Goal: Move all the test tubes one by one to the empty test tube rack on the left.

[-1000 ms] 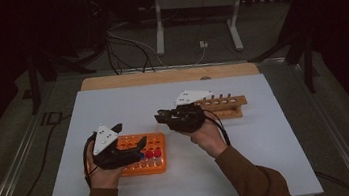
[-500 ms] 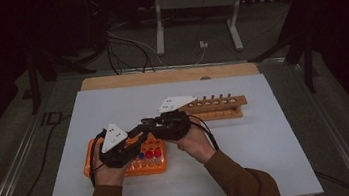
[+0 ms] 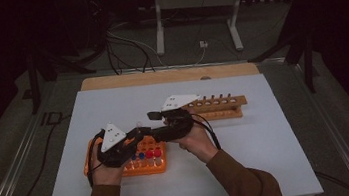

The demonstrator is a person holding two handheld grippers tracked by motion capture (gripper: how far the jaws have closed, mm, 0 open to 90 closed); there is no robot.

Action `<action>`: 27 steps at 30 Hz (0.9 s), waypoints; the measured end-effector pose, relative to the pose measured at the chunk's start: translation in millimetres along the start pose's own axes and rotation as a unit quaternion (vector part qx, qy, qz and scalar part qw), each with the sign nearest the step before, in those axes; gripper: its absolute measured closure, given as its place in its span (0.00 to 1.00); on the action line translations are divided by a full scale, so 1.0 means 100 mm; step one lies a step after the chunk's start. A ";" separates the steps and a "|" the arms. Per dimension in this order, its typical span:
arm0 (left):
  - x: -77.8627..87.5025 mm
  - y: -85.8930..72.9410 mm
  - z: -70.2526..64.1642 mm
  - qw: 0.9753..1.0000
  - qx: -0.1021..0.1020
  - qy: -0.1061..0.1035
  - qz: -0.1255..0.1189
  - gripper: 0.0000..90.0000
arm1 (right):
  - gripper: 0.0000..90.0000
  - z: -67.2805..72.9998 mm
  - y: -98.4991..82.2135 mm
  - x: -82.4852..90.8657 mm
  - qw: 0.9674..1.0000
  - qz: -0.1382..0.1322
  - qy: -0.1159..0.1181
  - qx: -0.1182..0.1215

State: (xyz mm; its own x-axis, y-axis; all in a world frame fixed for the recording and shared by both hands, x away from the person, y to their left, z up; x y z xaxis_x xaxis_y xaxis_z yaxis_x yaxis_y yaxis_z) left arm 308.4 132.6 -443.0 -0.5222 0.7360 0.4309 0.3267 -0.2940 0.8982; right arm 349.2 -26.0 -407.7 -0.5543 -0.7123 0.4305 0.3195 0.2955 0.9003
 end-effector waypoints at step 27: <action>0.52 -0.37 0.15 0.997 0.053 0.038 -0.040 0.85 | 0.00 -0.83 -0.57 0.67 0.987 0.009 -0.163 -0.005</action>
State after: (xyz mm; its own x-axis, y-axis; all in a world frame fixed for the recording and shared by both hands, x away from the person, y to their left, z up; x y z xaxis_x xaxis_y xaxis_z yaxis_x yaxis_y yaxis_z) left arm 280.8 190.6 -455.2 -0.6068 0.7050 0.3672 0.3603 -0.1678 0.9176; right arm 357.7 -142.7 -435.3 -0.7654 -0.4646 0.4453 0.3381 0.2984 0.8925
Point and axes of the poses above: each handheld gripper's, and its own axes: x roughly backward along the jaws, y roughly out of its top, z roughly to its left, the point moved 4 cm from there along -x, roughly forward along the jaws, and after that the axes turned 14 degrees about -y, right-handed, at the moved point
